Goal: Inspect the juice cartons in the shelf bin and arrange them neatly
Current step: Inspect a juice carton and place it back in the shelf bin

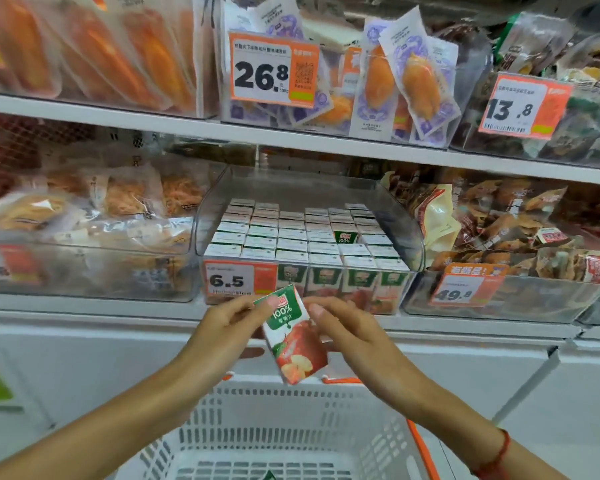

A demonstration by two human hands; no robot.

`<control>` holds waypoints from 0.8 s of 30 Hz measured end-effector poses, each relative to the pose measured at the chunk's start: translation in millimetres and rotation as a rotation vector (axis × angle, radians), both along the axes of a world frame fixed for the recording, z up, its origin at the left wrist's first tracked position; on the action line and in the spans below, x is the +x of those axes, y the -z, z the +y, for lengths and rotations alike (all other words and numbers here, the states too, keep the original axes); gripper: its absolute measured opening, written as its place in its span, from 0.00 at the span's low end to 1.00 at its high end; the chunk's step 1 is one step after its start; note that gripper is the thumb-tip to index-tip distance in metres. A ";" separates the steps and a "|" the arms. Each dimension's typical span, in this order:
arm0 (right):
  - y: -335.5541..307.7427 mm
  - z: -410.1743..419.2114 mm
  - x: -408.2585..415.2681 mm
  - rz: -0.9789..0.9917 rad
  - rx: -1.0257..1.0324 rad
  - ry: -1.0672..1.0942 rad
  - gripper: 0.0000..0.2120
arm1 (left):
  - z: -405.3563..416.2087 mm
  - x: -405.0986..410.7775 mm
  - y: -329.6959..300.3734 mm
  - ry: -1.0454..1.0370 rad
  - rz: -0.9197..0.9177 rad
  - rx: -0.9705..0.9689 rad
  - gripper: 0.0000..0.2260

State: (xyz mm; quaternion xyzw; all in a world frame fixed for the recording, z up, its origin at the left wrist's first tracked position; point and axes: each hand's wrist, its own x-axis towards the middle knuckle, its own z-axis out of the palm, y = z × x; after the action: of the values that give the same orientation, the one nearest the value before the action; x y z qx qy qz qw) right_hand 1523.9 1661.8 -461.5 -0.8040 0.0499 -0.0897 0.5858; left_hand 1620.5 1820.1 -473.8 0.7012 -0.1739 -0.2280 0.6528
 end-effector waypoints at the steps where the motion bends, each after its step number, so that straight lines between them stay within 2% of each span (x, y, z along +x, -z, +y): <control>1: 3.2 1.8 -0.4 0.017 0.014 0.013 0.14 | 0.3 -2.5 0.2 0.006 0.033 0.012 0.11; 5: 7.9 1.7 0.4 0.133 0.101 0.069 0.12 | -0.4 -11.6 -4.0 0.058 0.122 -0.022 0.13; 11: 11.0 -0.6 -0.6 0.119 0.178 0.164 0.12 | -2.4 -15.7 -4.7 0.117 0.214 -0.103 0.13; 17: 6.9 -4.4 -1.5 0.094 0.240 0.240 0.12 | -5.1 -18.1 -3.4 0.181 0.217 -0.075 0.12; 24: -0.2 -12.3 -6.1 0.157 0.265 0.050 0.13 | -4.7 -21.0 -2.2 0.093 0.154 -0.180 0.11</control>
State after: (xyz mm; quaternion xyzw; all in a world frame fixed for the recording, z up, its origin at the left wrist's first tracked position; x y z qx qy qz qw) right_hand 1517.9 1649.5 -461.3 -0.7225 0.1269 -0.0337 0.6787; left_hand 1599.5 1815.4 -471.6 0.6113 -0.1751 -0.2946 0.7133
